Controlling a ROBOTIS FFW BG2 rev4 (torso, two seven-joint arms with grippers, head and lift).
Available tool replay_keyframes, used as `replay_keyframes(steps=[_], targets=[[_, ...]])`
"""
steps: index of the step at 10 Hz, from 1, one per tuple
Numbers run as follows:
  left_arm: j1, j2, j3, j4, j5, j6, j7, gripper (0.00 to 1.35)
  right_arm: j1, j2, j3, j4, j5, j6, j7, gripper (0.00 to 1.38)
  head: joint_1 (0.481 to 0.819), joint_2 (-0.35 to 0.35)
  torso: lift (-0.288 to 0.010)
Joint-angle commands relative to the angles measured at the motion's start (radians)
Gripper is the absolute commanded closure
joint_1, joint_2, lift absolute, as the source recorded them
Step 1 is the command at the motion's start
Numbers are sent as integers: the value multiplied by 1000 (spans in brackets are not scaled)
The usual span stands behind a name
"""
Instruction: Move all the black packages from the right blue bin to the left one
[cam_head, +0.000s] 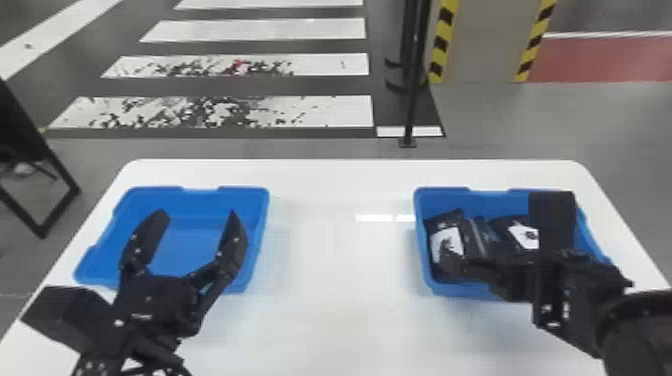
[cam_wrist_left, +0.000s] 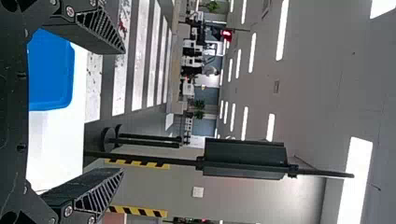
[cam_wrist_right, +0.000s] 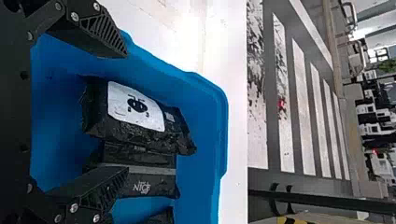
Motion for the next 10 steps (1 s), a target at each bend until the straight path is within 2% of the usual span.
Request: replay_keyframes(steps=[1, 5, 6, 9, 10], targets=[[0, -1, 1, 2, 4, -2, 0, 142, -19, -1, 10, 28, 2, 2, 0, 179, 695, 63, -140], [0, -1, 1, 7, 4, -9, 0, 142, -63, -7, 40, 109, -8, -35, -1, 211, 695, 70, -140], [0, -1, 1, 10, 4, -12, 0, 142, -73, -8, 48, 126, -18, -35, -1, 311, 695, 73, -140], [0, -3, 3, 14, 6, -14, 0, 142, -82, -12, 70, 153, -58, -52, 0, 900, 695, 88, -140], [0, -3, 3, 14, 8, -19, 0, 142, -80, -12, 70, 161, -86, -77, 0, 1035, 695, 96, -140]])
